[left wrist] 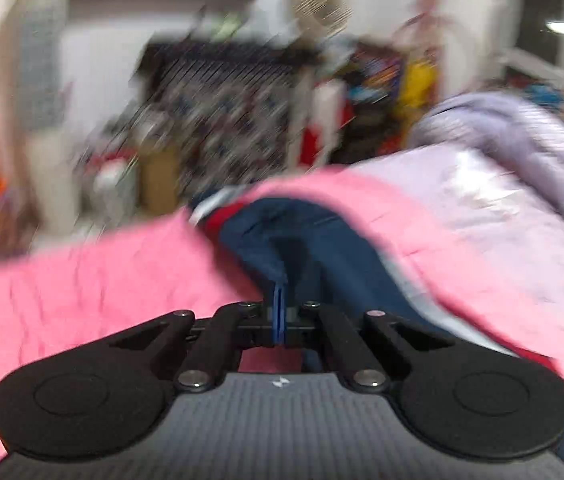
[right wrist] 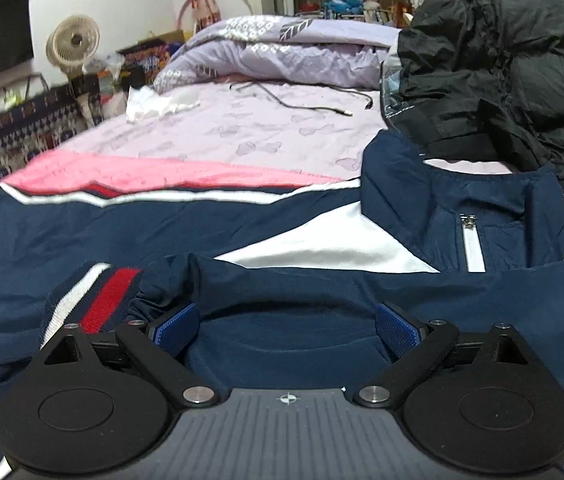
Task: Fold clothes
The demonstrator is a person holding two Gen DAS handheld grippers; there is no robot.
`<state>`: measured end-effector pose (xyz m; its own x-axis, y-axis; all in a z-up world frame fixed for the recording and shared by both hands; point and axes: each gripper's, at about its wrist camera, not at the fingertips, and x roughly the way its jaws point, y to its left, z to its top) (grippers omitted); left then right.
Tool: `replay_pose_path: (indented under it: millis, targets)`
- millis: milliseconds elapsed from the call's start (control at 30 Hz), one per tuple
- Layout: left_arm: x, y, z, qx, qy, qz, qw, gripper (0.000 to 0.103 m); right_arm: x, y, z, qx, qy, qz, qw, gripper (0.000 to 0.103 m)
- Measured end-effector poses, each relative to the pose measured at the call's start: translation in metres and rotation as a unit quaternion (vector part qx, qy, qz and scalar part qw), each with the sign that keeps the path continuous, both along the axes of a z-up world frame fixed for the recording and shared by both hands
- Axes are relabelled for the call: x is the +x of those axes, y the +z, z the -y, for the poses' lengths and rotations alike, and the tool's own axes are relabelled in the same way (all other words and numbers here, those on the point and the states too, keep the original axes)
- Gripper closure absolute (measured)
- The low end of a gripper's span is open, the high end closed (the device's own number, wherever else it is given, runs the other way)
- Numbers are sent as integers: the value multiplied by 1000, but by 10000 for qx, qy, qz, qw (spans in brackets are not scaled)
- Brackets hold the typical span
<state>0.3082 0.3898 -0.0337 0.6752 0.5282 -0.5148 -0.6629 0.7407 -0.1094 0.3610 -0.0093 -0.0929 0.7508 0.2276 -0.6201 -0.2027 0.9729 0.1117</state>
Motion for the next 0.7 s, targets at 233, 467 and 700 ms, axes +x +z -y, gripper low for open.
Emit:
replay_pose_path:
  millis: [233,467,700]
  targets:
    - [-39,84,167,1109,-2956,1351,9392,103,-68,32,105,590,-870,395,9937,12]
    - [-55,22,372,953,-5552,14,8262,77,-126,52,224,337,-2029,369,9779,12]
    - [-93,-4,356,406,-5462,-477,8353,57,-127,42,232,1055,-1644,221,9805,12]
